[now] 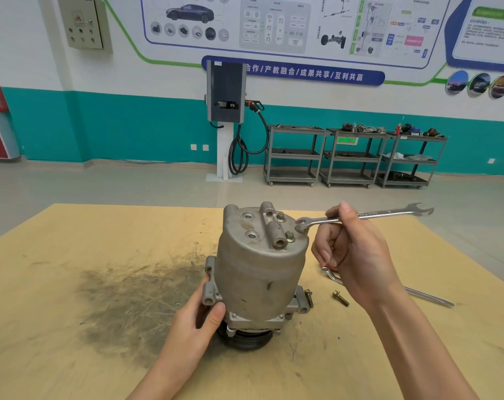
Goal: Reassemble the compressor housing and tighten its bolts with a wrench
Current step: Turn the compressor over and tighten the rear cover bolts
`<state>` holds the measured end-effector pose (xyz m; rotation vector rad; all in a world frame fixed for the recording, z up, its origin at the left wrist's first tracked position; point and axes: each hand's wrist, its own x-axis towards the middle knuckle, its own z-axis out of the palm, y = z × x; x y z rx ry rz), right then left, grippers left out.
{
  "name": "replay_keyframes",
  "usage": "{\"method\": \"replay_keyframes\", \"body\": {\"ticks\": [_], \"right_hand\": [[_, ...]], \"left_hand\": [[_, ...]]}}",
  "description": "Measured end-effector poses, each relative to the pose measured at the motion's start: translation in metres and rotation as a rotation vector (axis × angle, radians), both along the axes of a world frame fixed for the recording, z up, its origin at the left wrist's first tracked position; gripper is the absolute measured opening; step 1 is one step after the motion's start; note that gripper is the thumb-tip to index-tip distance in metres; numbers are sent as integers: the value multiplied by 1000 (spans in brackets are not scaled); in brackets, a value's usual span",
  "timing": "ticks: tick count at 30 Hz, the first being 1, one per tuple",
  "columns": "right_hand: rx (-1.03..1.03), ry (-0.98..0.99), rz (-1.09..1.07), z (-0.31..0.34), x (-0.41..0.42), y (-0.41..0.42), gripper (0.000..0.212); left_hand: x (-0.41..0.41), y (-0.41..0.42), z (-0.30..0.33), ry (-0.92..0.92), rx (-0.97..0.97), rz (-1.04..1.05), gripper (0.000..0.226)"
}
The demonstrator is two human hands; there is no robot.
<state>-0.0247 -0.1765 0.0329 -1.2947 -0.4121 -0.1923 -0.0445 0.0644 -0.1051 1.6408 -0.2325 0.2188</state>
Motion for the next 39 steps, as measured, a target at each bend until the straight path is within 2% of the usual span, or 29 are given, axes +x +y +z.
{"method": "replay_keyframes", "body": {"ticks": [6,13,21,25,30,36,39], "right_hand": [[-3,22,3,1,0,0,31],[222,11,19,-10,-1,3,23],[151,12,2,-17,-3,6,19],[186,-15,-6,-23,-8,9,28],[80,-102,-148,-25,-17,19,31],[55,-172,-238,-30,-23,28,30],[13,-187,-264,-30,-24,28,43]], "left_hand": [[0,-1,1,6,3,11,120],[0,-1,0,20,-3,20,120],[-1,-1,0,18,-1,21,119],[-2,-2,2,24,-2,28,117],[-5,-3,4,31,9,33,116],[-5,-3,6,40,8,33,117],[-5,-3,6,39,3,34,118]]}}
